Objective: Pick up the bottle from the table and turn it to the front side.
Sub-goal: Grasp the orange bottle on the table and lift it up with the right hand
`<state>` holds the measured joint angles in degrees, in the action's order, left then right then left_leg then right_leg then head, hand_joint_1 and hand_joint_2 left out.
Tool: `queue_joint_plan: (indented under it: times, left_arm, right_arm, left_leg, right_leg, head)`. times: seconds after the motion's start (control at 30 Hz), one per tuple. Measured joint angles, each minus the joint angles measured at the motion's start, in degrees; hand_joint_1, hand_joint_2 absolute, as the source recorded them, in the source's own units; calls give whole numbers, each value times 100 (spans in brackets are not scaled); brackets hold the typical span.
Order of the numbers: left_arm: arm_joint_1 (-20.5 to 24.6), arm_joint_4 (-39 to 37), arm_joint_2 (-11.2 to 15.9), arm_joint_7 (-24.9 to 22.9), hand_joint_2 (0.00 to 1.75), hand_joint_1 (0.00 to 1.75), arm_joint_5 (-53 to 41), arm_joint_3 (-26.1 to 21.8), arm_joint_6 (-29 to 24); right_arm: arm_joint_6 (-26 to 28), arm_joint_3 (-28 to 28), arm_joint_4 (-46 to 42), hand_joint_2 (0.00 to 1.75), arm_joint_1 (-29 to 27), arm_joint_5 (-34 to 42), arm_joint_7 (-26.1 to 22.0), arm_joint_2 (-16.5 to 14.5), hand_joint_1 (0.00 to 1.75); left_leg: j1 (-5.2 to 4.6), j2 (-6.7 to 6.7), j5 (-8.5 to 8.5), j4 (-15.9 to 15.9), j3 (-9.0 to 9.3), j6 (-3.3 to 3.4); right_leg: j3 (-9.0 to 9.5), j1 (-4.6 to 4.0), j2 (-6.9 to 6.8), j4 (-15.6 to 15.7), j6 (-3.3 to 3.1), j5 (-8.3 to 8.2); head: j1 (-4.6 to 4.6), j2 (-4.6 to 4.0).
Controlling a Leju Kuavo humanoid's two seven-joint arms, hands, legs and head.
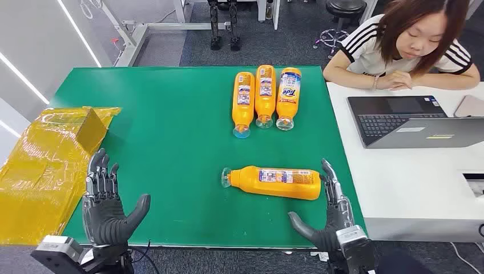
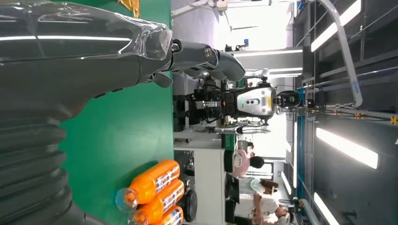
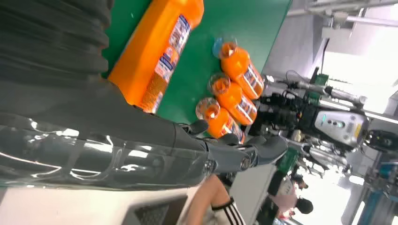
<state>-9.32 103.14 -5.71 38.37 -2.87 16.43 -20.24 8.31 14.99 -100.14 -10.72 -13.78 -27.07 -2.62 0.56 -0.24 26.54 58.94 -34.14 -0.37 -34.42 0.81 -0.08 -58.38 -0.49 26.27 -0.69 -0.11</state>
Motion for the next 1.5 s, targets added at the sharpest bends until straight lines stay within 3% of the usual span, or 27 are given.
queue_joint_plan:
  times: [0.23,0.6,0.83,1.03,1.27,1.5]
  left_arm:
    - [237,-127,-120,-132,175,0,-102,113,289]
    - [396,-302,-209,-184,175,0,-123,190,444]
    - [747,-641,-203,-258,175,0,29,327,837]
    - [1155,-1034,-158,-457,175,0,272,498,1150]
    - [1391,-1360,-123,-580,175,0,435,566,1354]
    - [1540,-1543,-70,-729,175,0,758,604,1660]
  right_arm:
    - [482,0,45,175,379,-1541,512,0,0]
    - [443,18,158,175,721,-2004,856,26,0]
    - [-761,384,1116,175,1771,-2276,1868,529,0]
    - [-2285,952,2618,175,3033,-1568,2052,1146,0]
    - [-2662,1521,4071,175,4286,-907,1978,1490,0]
    - [-2907,1891,4720,175,4832,-739,1998,1590,0]
  left_leg:
    - [0,1,-1,2,2,0]
    - [0,2,0,2,0,0]
    - [0,3,-10,8,-1,4]
    - [0,0,-23,18,-6,14]
    - [-1,0,-23,24,-6,14]
    - [0,1,-22,24,-8,14]
  right_leg:
    - [1,0,1,0,0,-4]
    - [0,0,2,-1,-1,-1]
    - [3,1,2,-1,6,-14]
    - [5,1,-1,-2,13,-28]
    - [2,2,2,-2,15,-29]
    - [-1,1,2,-2,15,-29]
  head:
    - [-1,0]
    - [-1,0]
    - [-1,0]
    - [-1,0]
    - [0,0]
    - [-1,0]
